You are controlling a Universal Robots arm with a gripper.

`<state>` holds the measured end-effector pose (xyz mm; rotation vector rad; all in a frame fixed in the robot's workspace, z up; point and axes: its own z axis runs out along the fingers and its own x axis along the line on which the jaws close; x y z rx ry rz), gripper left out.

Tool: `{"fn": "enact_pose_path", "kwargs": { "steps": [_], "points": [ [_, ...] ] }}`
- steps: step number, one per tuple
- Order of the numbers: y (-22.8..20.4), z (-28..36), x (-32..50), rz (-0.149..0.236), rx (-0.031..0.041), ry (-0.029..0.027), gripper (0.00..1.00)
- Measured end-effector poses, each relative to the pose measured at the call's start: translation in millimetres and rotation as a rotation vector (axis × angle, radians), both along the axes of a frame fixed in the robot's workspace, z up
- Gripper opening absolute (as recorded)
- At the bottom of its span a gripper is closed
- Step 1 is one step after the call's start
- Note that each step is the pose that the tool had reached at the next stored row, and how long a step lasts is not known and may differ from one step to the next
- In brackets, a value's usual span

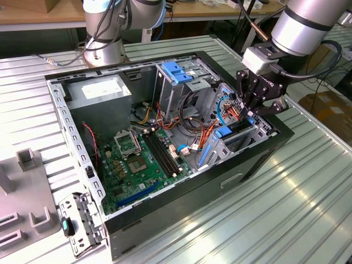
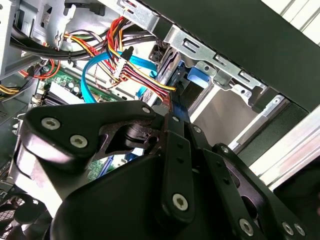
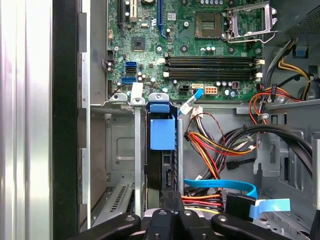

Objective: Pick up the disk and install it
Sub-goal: 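Insert the first disk wire, then insert the second disk wire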

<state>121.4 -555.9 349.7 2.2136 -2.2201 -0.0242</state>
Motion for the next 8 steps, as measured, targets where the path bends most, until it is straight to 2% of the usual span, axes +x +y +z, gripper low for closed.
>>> {"fn": "enact_pose_path", "kwargs": {
  "steps": [8],
  "points": [
    [0.0, 0.0, 0.0, 0.0, -0.0003, 0.0, 0.11]
  ]
}}
